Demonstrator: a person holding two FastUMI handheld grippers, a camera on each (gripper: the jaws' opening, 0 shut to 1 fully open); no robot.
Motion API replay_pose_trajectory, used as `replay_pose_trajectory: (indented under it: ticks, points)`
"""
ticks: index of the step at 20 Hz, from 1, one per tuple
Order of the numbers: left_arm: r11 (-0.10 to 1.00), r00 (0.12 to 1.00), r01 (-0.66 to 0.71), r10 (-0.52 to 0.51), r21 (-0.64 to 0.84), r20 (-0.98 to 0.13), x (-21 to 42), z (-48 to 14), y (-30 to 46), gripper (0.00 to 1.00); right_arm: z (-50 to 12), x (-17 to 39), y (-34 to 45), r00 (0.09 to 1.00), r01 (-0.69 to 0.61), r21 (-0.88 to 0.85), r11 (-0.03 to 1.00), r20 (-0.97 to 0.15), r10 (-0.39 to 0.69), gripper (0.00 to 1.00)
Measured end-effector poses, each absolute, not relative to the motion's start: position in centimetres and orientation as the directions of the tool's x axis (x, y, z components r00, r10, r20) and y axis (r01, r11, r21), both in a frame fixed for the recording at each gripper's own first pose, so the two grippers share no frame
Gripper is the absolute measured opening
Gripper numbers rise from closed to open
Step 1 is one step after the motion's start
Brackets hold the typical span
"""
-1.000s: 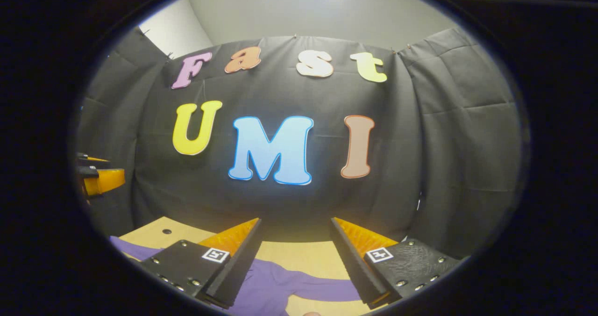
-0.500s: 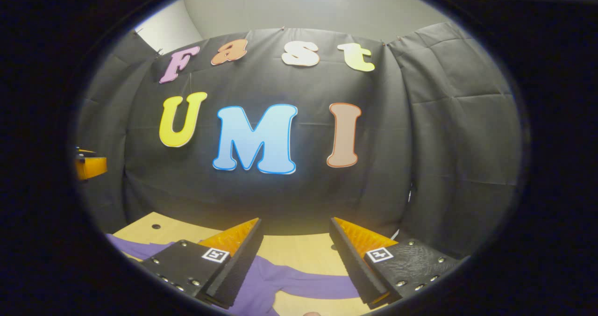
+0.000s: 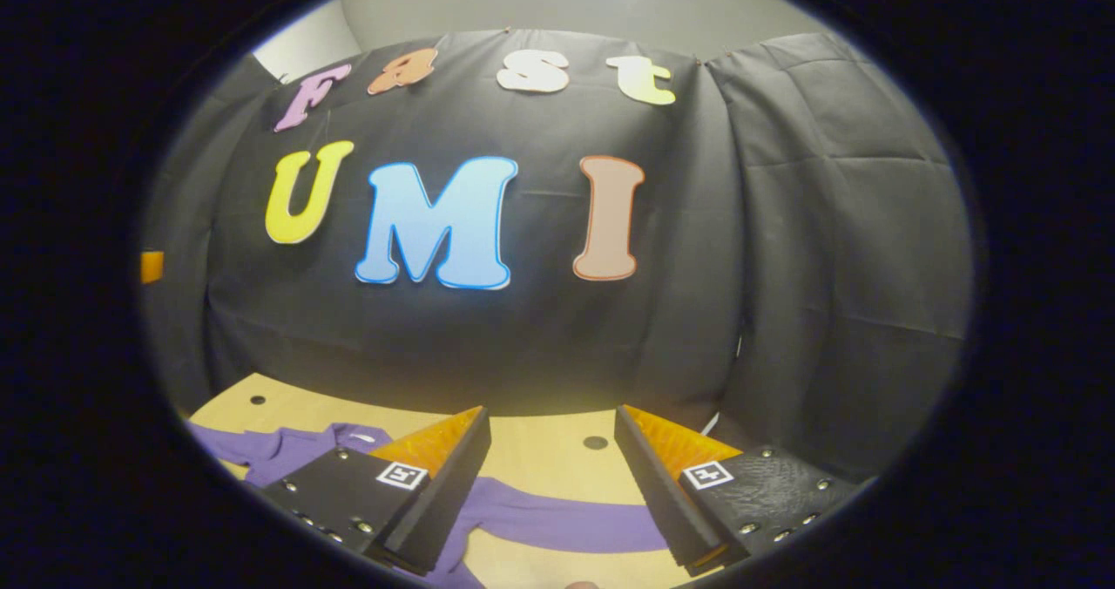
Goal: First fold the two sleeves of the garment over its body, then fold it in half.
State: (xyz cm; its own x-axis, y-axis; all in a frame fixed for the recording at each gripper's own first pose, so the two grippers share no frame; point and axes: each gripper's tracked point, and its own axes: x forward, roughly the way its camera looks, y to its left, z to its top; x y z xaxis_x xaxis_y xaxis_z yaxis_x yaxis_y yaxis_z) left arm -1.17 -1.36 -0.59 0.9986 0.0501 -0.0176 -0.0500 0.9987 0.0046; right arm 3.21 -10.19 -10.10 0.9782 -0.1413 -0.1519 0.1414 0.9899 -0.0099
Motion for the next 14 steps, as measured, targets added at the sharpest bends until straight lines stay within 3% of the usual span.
replay_pose_trajectory:
  ticks: [14]
  points:
    - [0.992, 0.991, -0.123, 0.124, 0.023, -0.058, -2.6, -1.8, -2.0, 0.92, -26.6, 3.4, -18.4, 0.873, 0.212, -0.040, 0.976, -0.441, -0.207, 0.91]
